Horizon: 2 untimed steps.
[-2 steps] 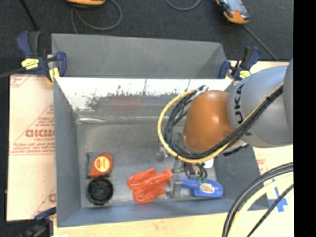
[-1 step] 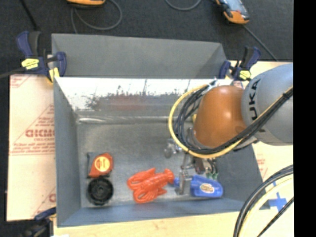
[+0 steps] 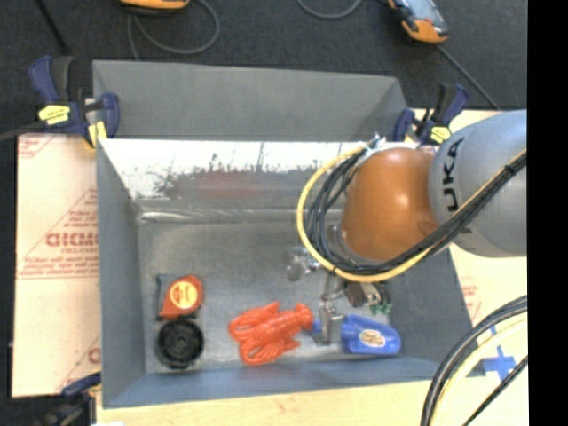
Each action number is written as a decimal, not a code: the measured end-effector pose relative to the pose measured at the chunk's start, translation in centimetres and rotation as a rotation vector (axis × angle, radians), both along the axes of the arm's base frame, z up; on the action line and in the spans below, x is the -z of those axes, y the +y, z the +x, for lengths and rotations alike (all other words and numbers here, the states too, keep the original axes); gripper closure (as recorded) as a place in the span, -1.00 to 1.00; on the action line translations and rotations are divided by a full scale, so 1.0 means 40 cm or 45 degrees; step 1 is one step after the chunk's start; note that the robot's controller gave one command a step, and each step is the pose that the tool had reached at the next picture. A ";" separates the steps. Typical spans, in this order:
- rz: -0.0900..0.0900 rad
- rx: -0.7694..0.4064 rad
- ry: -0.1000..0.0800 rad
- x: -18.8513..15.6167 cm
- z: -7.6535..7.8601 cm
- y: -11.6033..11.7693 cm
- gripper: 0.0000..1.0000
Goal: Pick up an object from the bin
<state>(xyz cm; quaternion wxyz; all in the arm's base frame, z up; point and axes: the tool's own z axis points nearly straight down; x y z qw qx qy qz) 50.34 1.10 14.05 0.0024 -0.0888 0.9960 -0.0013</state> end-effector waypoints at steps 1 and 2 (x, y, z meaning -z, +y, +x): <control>0.003 -0.170 -0.003 0.135 -0.034 0.072 -1.00; 0.005 -0.071 -0.025 0.166 -0.046 0.098 1.00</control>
Offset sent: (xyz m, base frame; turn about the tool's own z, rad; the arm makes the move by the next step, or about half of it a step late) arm -0.0255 0.0407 -0.0704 -0.0601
